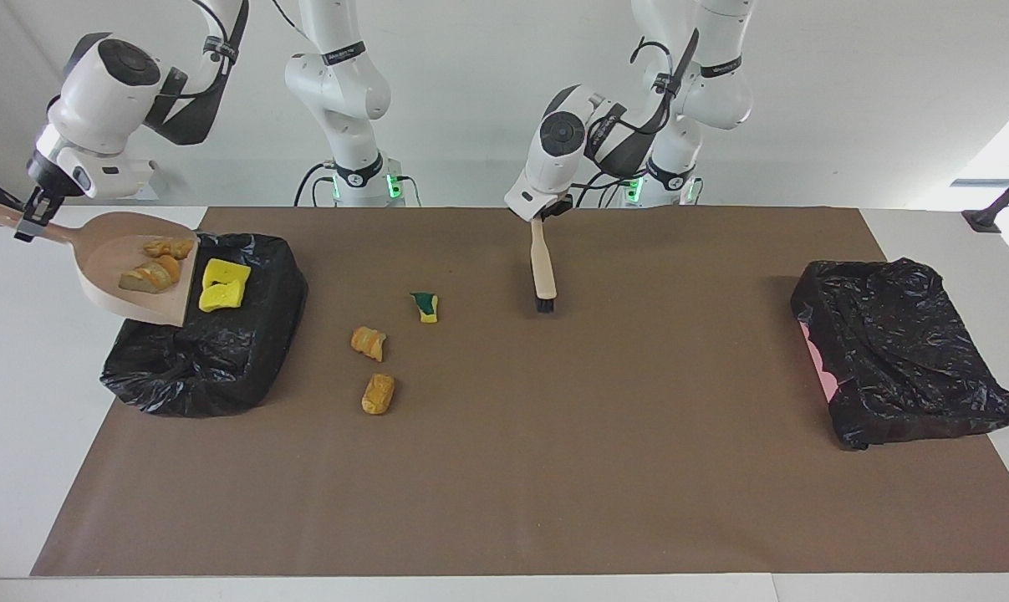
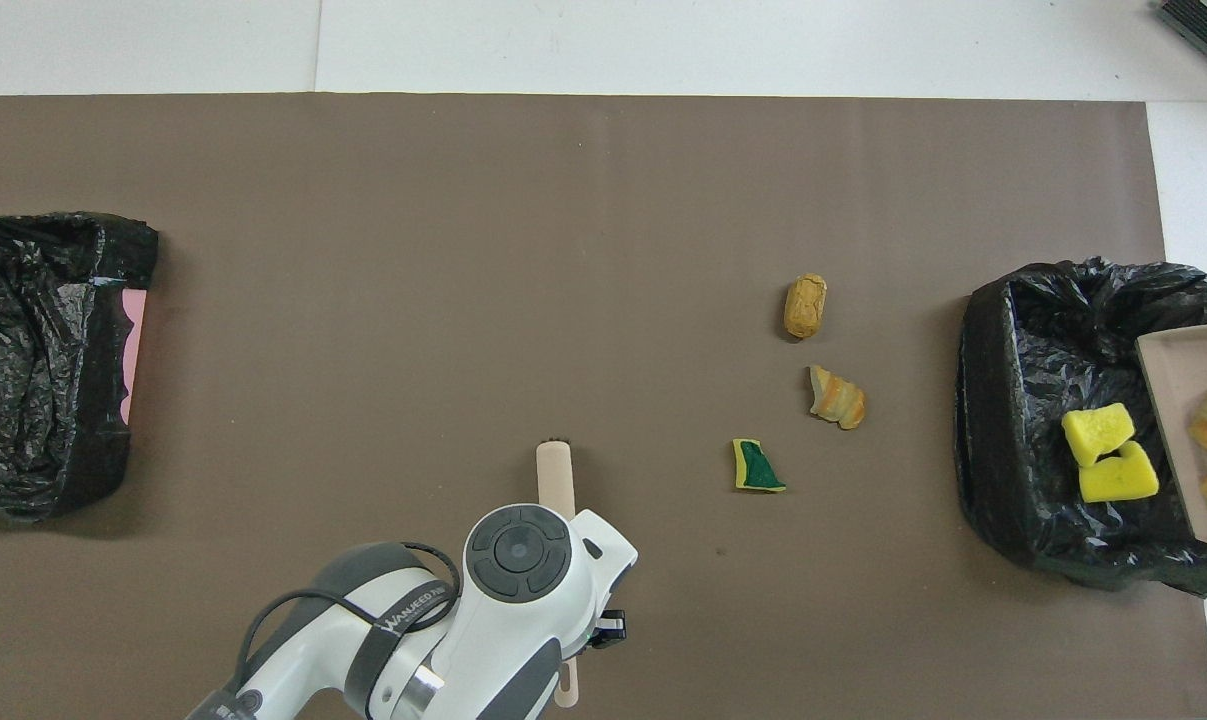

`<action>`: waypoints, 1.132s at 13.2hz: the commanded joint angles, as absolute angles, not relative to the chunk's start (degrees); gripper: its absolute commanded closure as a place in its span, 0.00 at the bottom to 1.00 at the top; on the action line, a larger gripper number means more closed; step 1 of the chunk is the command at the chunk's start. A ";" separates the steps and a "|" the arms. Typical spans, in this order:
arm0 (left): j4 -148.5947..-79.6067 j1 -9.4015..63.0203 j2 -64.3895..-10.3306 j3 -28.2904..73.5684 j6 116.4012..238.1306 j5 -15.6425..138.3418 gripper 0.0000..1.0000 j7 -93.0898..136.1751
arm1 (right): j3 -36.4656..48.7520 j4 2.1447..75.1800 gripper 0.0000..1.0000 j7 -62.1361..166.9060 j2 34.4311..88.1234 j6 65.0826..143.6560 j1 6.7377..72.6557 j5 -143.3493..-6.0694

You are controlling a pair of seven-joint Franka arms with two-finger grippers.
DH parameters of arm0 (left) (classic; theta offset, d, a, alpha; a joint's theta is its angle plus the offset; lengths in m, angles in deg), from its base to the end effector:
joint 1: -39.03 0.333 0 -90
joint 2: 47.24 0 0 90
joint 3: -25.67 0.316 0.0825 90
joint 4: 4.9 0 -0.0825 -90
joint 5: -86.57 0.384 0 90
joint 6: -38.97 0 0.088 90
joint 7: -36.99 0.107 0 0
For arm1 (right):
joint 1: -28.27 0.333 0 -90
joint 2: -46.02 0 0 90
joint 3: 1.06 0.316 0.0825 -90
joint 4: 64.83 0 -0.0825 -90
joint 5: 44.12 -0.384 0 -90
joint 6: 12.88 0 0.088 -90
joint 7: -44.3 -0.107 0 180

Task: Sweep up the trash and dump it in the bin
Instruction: 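Tip the dustpan over the black bin with the right gripper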

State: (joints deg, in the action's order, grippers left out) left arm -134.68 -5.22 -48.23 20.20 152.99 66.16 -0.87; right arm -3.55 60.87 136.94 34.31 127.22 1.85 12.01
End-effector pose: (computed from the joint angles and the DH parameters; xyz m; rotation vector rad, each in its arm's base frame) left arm 0.2992 -0.3865 0.3512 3.0396 -0.0276 -0.6057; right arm 0.4606 -0.2568 0.5214 1.5028 1.7945 -0.5844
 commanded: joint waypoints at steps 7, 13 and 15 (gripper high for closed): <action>-136.21 -8.08 -46.55 21.36 157.96 64.95 0.88 -2.21 | -3.43 62.27 1.00 128.85 31.61 116.49 11.32 17.48; -134.64 -6.77 -45.83 21.71 155.36 64.95 0.08 -2.65 | -3.96 60.07 1.00 131.93 30.20 117.03 8.14 17.32; -132.79 -3.09 -47.76 21.71 149.48 65.22 0.04 -1.87 | -3.17 60.15 1.00 131.66 30.20 116.76 9.28 15.40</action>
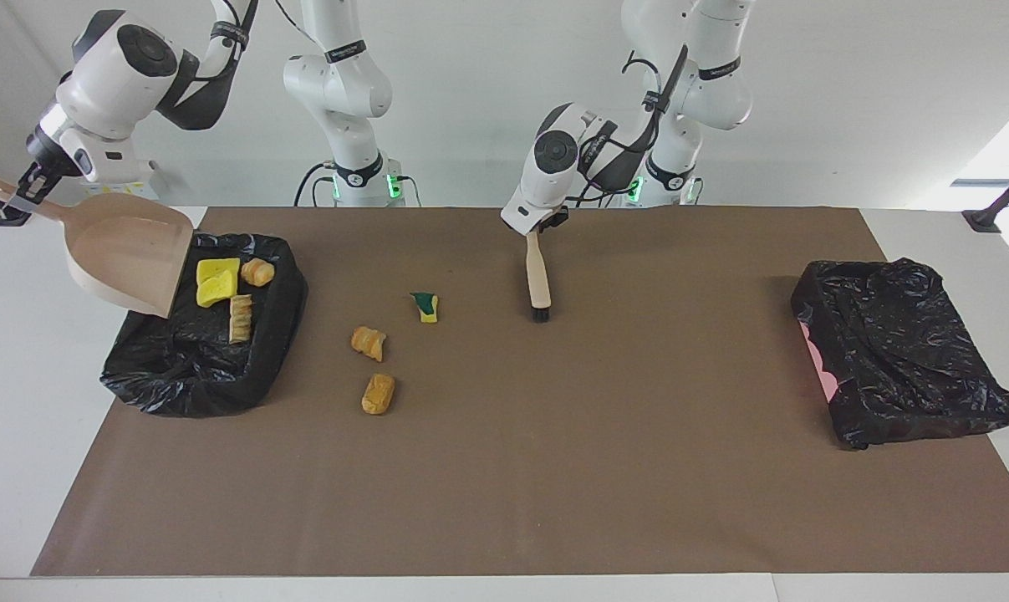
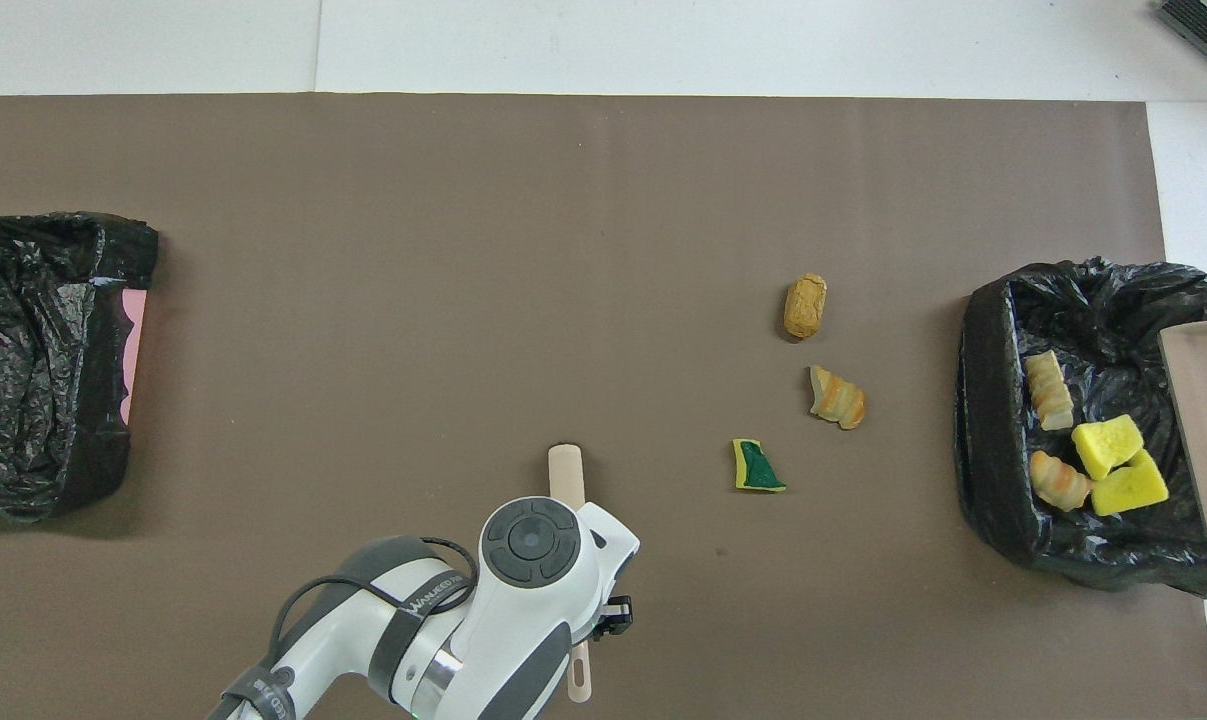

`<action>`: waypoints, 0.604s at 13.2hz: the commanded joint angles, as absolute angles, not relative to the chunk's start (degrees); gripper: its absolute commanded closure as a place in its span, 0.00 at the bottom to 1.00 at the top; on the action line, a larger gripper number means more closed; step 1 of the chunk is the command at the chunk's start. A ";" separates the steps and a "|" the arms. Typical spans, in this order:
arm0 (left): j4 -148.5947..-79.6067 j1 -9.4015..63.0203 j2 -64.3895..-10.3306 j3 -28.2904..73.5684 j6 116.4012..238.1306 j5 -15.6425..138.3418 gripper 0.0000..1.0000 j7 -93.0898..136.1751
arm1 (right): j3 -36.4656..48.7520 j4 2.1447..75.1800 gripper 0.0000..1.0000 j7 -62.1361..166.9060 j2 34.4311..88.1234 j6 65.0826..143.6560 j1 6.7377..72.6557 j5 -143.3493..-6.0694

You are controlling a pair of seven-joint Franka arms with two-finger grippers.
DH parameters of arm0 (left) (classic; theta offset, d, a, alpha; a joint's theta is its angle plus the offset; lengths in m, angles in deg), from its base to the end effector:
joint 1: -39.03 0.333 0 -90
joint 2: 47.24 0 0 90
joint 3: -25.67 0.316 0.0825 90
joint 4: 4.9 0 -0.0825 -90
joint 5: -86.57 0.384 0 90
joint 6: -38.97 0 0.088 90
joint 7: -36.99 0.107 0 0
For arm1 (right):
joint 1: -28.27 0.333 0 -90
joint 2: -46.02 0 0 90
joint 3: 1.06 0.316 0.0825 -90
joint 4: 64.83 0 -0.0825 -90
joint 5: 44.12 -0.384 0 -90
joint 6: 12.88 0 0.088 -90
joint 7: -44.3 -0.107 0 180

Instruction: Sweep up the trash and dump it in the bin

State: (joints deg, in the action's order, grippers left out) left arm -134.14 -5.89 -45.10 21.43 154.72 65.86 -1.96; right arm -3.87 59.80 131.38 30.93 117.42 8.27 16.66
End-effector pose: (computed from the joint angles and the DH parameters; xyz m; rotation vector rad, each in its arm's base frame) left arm 0.3084 -0.3882 0.3299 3.0466 0.0377 -0.6261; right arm 0.4623 -0.2199 0.5515 1.4997 1.7033 -0.6750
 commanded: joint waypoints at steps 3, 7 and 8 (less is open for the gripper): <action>-129.72 2.35 -48.91 21.89 146.29 68.01 0.03 -2.48 | -3.17 59.63 1.00 131.14 30.82 111.85 14.54 5.66; -127.77 11.49 -53.64 21.89 145.32 72.95 0.03 2.51 | -3.17 58.84 1.00 130.52 31.61 106.50 16.74 -12.61; -127.77 13.87 -54.97 21.97 143.93 73.65 0.03 5.14 | -3.17 58.92 1.00 129.82 31.70 104.48 18.15 -16.22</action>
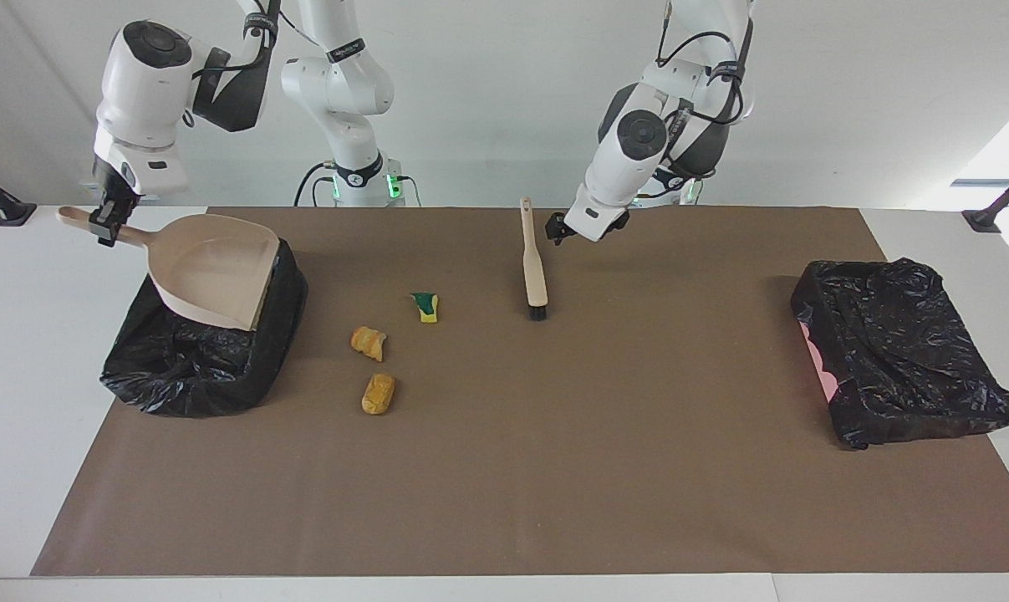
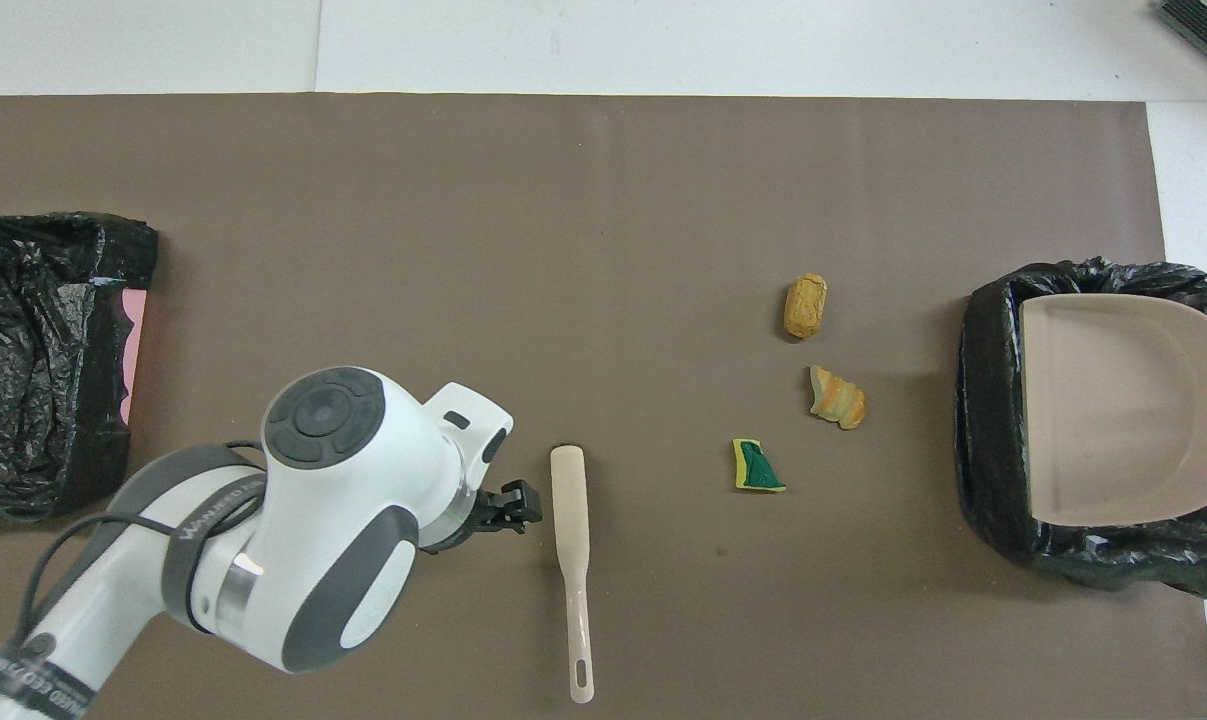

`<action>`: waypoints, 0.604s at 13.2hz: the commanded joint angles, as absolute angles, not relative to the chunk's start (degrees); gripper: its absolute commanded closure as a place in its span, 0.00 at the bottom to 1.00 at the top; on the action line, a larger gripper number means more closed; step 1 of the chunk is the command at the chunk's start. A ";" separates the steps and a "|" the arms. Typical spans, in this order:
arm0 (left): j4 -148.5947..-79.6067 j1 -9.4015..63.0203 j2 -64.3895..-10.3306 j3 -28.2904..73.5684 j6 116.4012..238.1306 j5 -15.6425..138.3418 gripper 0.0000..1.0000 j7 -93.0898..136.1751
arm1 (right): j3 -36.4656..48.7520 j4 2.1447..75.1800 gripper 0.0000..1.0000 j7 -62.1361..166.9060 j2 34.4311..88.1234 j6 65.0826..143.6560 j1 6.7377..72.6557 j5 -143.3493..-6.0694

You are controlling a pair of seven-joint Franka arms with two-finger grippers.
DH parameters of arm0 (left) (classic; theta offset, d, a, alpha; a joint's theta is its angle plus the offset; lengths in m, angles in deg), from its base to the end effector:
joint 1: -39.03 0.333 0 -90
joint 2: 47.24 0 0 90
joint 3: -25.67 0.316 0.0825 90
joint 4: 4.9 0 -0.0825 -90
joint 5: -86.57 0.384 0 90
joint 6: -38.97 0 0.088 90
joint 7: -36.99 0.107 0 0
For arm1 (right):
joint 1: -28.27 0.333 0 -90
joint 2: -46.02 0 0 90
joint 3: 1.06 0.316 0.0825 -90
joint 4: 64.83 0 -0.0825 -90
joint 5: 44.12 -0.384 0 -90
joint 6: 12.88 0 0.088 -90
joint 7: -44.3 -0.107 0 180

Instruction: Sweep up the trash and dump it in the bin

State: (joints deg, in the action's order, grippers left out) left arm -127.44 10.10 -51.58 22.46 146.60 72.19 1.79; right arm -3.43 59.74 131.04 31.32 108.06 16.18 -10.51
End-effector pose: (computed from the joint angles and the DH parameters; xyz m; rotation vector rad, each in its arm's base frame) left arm 0.4164 -0.2841 0.4262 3.0160 0.2305 -0.4243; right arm 0.4759 -0.1507 0.5255 1.9138 1.8198 -0.3810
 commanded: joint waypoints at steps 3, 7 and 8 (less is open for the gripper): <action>-127.69 20.10 -56.29 21.98 142.68 78.75 0.03 13.48 | -3.17 59.10 1.00 117.30 34.24 101.31 24.91 -20.19; -127.69 29.77 -57.61 21.98 142.33 80.24 0.03 27.64 | -3.17 59.01 1.00 96.90 38.10 98.83 31.07 -29.07; -127.42 31.71 -57.53 21.98 142.42 80.94 0.03 29.84 | -3.17 58.92 1.00 91.64 39.33 98.83 32.91 -31.79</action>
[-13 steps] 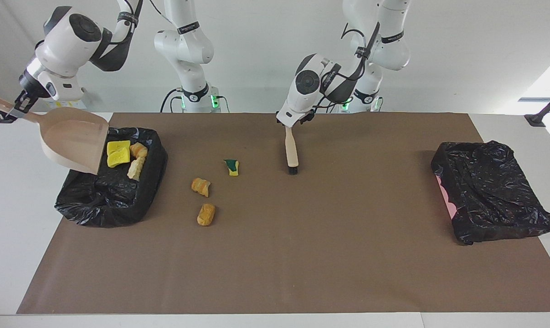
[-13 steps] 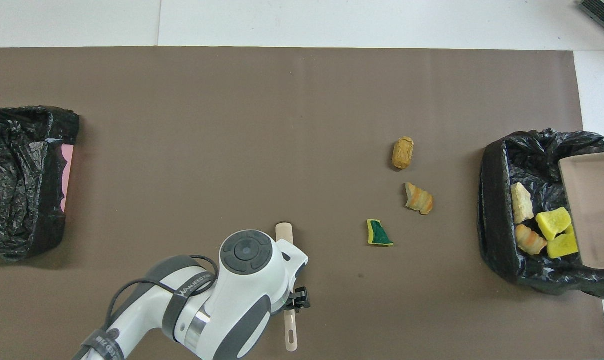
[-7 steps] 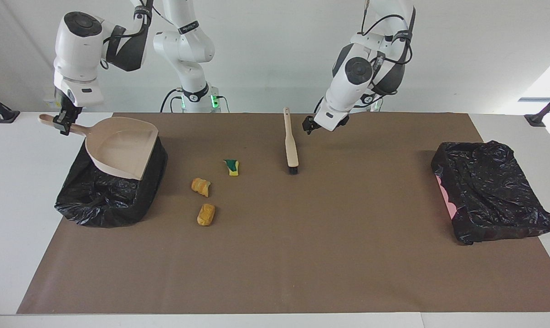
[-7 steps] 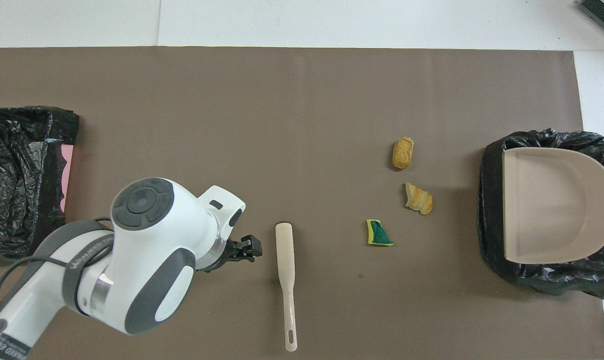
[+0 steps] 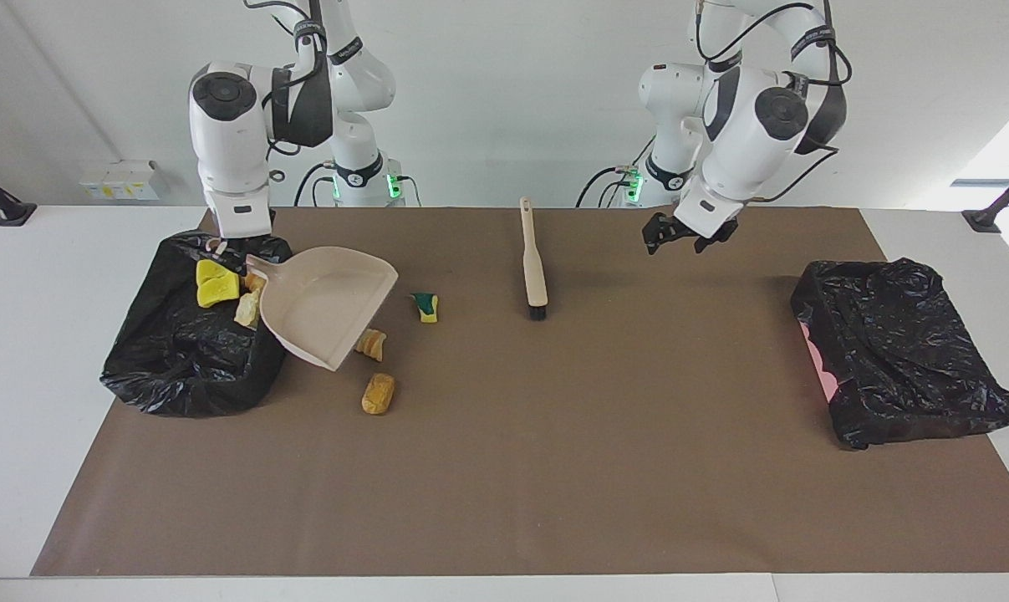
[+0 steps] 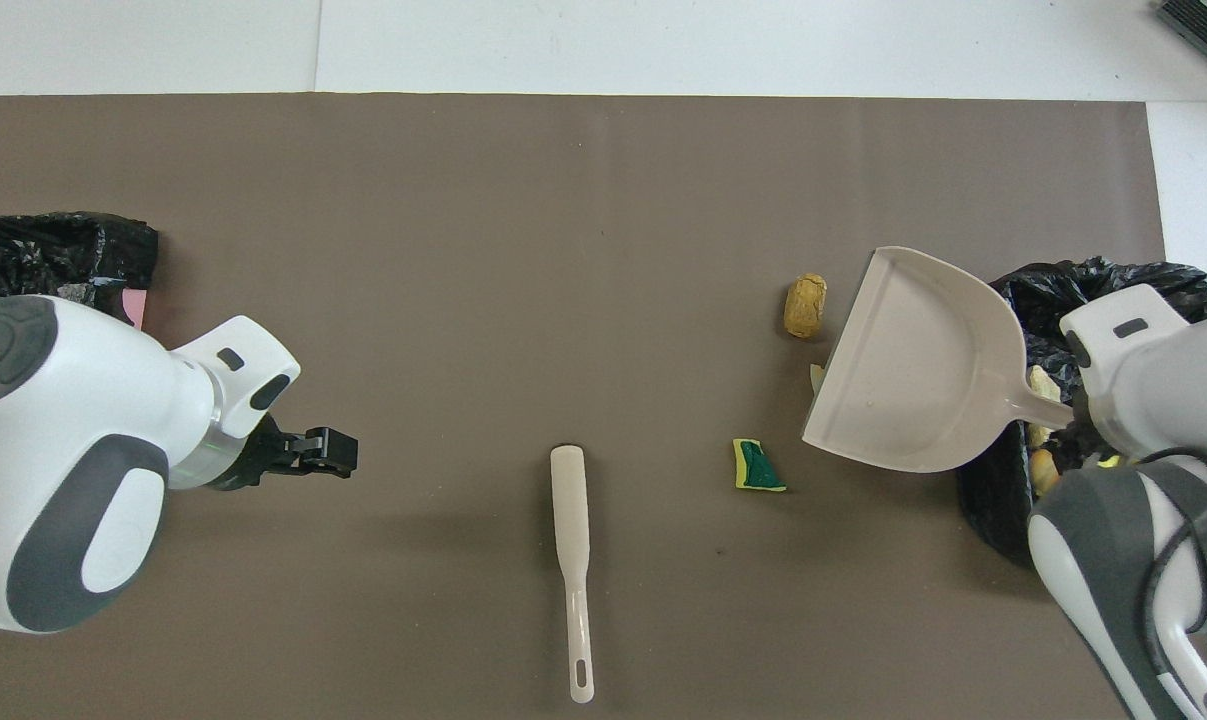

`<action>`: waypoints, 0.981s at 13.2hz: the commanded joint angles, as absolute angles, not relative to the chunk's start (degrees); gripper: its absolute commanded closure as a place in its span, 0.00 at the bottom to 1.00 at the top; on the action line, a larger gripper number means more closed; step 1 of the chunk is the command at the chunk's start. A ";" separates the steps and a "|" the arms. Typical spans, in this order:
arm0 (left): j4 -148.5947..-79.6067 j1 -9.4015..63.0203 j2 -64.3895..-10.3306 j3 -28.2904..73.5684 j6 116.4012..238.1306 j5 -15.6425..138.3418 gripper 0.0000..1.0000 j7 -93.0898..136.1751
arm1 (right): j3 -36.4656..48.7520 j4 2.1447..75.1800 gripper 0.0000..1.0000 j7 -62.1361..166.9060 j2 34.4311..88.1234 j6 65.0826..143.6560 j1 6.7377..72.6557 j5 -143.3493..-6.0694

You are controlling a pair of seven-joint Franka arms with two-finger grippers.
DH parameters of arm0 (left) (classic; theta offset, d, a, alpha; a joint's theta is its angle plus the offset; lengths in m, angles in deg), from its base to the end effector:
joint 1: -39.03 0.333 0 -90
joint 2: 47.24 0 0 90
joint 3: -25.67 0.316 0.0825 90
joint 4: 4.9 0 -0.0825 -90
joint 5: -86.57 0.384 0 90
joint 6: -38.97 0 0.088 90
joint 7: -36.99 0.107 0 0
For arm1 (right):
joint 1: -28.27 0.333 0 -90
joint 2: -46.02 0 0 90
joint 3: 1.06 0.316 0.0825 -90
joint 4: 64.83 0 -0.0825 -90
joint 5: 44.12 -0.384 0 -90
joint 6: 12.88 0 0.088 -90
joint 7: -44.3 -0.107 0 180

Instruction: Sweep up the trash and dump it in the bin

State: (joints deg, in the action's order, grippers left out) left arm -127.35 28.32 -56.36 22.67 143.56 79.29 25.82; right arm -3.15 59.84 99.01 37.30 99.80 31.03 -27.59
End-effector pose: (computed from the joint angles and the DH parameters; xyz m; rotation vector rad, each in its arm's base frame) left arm 0.4711 -0.1263 0.4630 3.0536 -0.0024 -0.2647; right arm 0.4982 -0.0131 0.4544 2.5063 1.5137 -0.2460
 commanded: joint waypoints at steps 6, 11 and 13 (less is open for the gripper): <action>-110.84 37.97 -54.98 21.98 133.81 83.32 0.00 35.76 | -3.08 56.65 1.00 60.35 46.18 99.71 44.95 -41.82; -101.43 37.97 -55.16 22.15 129.25 83.32 0.00 35.58 | -3.08 45.06 1.00 39.05 56.64 99.10 53.66 -47.01; -97.38 37.97 -54.98 22.15 124.60 83.50 0.00 35.41 | -3.08 38.05 1.00 32.56 62.86 97.70 57.52 -48.42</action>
State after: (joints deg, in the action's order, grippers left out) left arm -102.26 37.30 -56.33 22.59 129.32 82.31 35.35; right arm -2.99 46.19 37.47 56.40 100.23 55.28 -46.18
